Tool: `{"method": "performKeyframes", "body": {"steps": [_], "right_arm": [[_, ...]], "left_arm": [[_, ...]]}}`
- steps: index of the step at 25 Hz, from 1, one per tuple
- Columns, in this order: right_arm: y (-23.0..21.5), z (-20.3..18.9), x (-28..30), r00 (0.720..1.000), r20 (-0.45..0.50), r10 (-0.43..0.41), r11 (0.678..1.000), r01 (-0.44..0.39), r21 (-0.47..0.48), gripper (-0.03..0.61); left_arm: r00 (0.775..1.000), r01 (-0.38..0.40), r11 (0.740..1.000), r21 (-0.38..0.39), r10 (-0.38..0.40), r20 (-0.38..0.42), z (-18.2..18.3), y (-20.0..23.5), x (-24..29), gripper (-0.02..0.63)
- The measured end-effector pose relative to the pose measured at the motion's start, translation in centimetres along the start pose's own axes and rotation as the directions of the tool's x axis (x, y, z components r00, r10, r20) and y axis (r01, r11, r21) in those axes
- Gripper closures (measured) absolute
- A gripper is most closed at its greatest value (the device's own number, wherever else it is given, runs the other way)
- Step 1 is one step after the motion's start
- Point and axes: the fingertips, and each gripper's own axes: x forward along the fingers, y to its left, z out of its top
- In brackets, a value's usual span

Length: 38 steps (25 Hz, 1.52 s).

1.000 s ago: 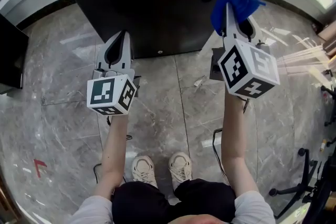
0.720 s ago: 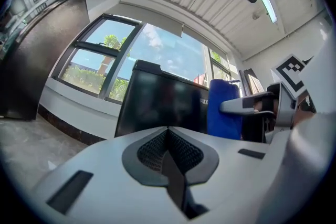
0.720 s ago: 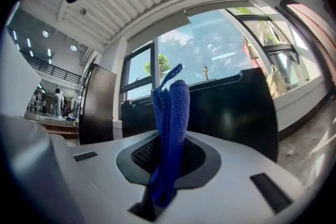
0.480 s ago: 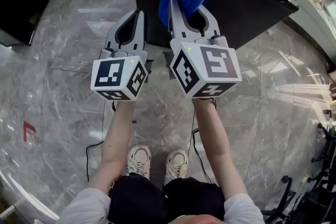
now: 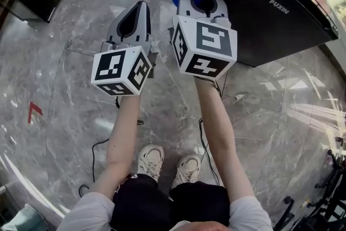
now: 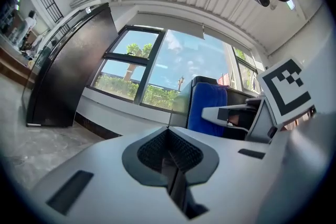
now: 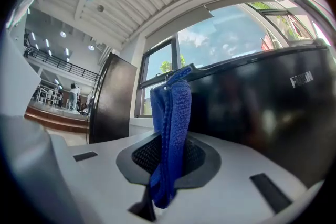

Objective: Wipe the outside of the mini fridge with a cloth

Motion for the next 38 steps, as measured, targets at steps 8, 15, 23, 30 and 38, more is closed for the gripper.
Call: {"method": "performKeyframes", "body": {"steps": [8, 15, 23, 30, 38], "right_arm": [[-3.5, 0.2, -2.6, 0.998, 0.0, -0.064, 0.997, 0.064, -0.036, 0.506], [-9.2, 0.9, -6.9, 0.988, 0.022, -0.153, 0.988, 0.154, -0.031, 0.506], [-15.8, 1.8, -11.3, 0.961, 0.034, -0.274, 0.959, 0.276, -0.062, 0.506], [-21.4, 2.1, -14.6, 0.921, 0.029, -0.39, 0.916, 0.391, -0.087, 0.506], [-26.5, 2.0, -17.3, 0.858, 0.011, -0.514, 0.851, 0.512, -0.117, 0.506]], "left_arm": [[0.998, 0.066, 0.998, 0.01, -0.066, -0.013, -0.6, -3.4, 0.8, 0.609], [0.983, 0.18, 0.983, 0.038, -0.178, -0.044, -2.3, -9.3, 2.1, 0.609], [0.972, 0.229, 0.972, 0.043, -0.227, -0.056, -3.6, -13.2, 3.0, 0.609], [0.952, 0.298, 0.954, 0.043, -0.293, -0.086, -5.2, -16.9, 3.3, 0.609], [0.94, 0.329, 0.94, 0.086, -0.319, -0.119, -6.4, -18.3, 3.1, 0.609]]}}
